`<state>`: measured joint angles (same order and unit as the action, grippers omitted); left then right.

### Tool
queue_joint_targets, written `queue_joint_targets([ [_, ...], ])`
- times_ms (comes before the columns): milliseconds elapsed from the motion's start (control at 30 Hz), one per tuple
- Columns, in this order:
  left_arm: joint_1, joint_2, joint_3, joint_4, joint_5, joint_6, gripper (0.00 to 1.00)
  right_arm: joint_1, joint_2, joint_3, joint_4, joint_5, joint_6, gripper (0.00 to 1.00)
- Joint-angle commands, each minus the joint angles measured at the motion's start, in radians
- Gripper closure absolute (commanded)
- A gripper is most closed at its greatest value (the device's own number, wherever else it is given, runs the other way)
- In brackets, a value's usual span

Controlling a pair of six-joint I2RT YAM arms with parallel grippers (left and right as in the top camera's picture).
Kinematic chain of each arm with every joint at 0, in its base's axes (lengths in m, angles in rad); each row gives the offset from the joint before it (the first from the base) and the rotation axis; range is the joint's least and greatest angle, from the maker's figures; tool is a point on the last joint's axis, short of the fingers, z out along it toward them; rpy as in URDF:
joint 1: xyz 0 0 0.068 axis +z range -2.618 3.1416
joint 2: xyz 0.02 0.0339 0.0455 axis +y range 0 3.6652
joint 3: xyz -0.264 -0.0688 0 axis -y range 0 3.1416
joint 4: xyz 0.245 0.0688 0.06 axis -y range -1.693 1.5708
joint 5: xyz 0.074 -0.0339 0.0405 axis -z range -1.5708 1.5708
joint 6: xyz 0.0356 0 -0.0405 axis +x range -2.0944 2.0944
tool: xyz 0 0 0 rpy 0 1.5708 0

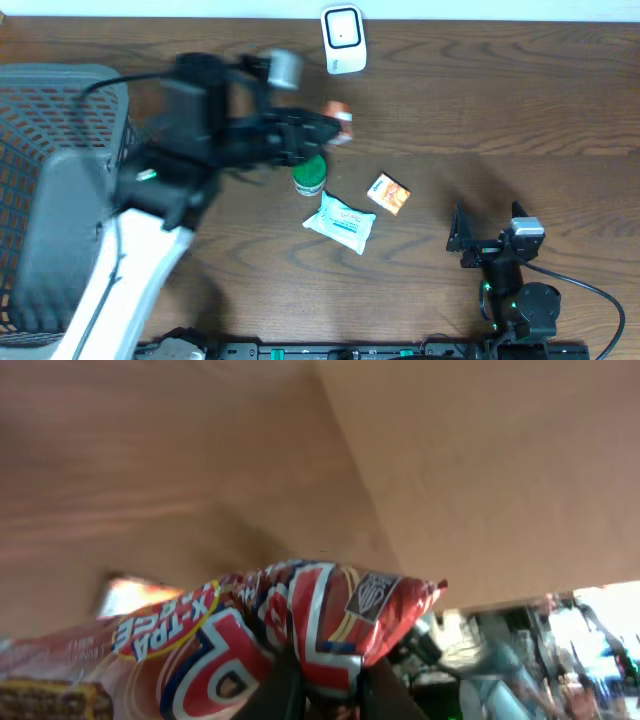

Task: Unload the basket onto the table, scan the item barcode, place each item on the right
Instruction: 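Carry the chocolate bar past the scanner and drop it on the right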

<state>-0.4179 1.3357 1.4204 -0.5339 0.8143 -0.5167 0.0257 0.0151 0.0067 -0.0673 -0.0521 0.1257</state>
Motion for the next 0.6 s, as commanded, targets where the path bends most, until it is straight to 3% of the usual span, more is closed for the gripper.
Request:
queue_joint_targets([
  [0,-0.115,0.119,-0.007,0.112,0.122,0.018,0.93,0.006,-0.002,-0.001,-0.004,0.002,0.008,0.01],
  [367,-0.171,0.537,-0.007,0.423,0.447,-0.149,0.93,0.006,-0.002,-0.001,-0.004,0.002,0.008,0.01],
  [567,-0.183,0.657,-0.007,0.471,0.465,-0.169,0.93,0.006,-0.002,-0.001,-0.004,0.002,0.008,0.01],
])
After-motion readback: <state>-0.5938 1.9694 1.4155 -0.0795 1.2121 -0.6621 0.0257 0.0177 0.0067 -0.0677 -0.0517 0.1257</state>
